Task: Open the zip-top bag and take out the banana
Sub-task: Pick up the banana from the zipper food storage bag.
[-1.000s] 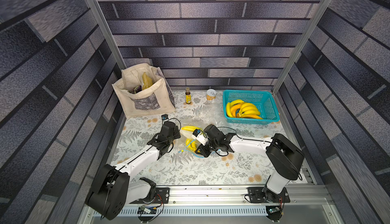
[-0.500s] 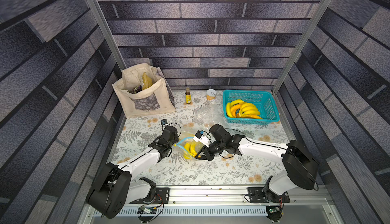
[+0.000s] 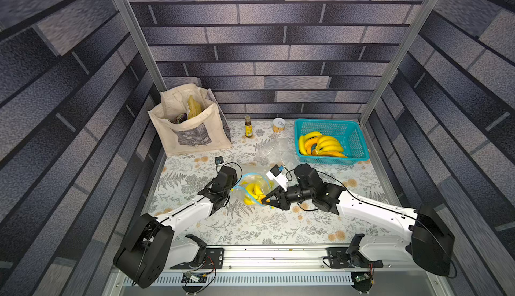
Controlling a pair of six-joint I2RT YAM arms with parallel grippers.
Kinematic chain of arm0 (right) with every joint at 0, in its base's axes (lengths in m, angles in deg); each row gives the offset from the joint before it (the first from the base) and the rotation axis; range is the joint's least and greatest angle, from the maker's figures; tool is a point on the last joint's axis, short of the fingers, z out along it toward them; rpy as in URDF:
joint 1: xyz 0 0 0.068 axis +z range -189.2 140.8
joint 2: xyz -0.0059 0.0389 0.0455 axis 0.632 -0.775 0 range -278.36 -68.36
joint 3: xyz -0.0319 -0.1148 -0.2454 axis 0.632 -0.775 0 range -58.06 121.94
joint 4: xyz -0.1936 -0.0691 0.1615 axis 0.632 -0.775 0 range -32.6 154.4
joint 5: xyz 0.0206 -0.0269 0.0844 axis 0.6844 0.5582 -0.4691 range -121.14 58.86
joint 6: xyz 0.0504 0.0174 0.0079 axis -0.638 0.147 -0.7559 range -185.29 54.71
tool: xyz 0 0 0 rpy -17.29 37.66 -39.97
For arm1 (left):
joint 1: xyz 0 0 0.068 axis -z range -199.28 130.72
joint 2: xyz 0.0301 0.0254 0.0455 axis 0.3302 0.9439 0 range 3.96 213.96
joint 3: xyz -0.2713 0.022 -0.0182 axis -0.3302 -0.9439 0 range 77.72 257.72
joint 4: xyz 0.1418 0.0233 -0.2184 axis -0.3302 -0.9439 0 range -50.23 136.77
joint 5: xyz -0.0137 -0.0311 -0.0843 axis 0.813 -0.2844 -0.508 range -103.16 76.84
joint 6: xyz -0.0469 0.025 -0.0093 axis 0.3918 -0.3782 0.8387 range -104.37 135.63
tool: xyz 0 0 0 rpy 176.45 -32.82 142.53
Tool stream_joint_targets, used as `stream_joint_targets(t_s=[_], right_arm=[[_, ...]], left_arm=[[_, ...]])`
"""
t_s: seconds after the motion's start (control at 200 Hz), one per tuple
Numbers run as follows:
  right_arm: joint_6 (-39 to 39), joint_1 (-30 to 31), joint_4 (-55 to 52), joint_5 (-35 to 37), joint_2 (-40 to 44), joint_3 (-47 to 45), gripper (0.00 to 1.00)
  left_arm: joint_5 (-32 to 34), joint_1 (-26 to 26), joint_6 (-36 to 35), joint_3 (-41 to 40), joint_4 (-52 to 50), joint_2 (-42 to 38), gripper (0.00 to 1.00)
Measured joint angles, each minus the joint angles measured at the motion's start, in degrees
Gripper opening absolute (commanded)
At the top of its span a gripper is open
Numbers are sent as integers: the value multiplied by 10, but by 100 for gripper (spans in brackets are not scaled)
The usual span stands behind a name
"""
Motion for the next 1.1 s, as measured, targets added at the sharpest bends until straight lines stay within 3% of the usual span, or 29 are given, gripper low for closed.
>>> stream_joint_targets(t_s=[0.145,0.275,0.581,0.846,1.102], right_arm=[[-26,0,44,63,42,-28,0],[-76,3,144,110,39,-76,0],[-137,5,241,162,-89,-32,0],[-193,4,273,68,-90,2,0],[-215,3,269,-66,19,-17,0]], left_arm=[[22,16,-3,-20,36,-16,7],[52,34,-17,-51,63,-39,7],[100,58,-33,-100,67,-140,9],[127,54,-42,-107,49,-164,9],[104,9,-43,-105,45,-119,8]])
